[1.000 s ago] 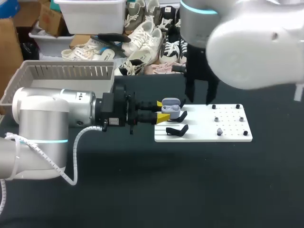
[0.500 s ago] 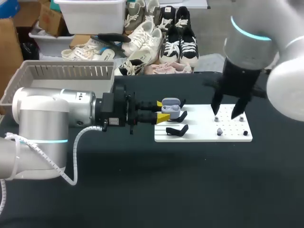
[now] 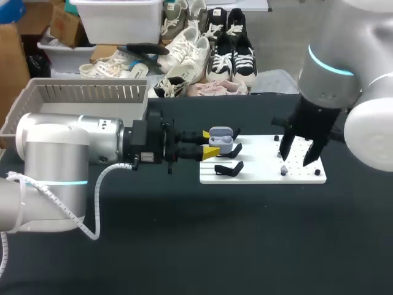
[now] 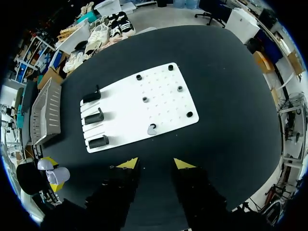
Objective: Pick up each earbud case from the left stands, insert the matching earbuds, close the lid, and place the case in the box.
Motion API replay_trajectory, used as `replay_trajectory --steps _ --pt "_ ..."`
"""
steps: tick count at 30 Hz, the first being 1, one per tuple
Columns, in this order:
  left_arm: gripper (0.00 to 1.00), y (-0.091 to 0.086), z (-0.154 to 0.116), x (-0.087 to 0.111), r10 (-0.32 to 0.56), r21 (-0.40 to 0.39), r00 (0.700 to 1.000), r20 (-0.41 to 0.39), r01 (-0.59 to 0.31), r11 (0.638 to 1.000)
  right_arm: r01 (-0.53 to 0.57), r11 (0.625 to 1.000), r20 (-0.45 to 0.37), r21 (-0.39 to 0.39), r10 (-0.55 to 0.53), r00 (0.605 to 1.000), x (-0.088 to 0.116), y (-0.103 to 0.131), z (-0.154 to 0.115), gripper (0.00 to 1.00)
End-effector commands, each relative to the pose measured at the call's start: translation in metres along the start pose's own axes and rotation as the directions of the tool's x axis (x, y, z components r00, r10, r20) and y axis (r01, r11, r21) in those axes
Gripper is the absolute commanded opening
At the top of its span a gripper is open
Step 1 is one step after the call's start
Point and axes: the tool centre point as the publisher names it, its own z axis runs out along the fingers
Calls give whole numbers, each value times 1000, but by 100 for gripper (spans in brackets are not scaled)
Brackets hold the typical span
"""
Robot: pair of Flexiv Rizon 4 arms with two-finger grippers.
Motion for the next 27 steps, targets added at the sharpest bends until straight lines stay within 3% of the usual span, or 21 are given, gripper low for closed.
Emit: replay_trajectory --steps 1,9,15,27 --pt "0 -1 0 0 1 -2 1000 1 -1 1000 -11 1000 5 1 11 1000 -6 -1 14 39" --pt "0 -1 0 0 1 -2 1000 1 -1 1000 2 1000 1 5 -2 1000 -10 -2 42 38" --pt "0 -1 0 0 1 -2 1000 1 -1 1000 29 999 9 -17 -29 1000 -13 -3 49 44" --pt "0 -1 0 0 1 -2 1000 1 -1 1000 31 999 46 -34 -29 998 -20 5 58 43"
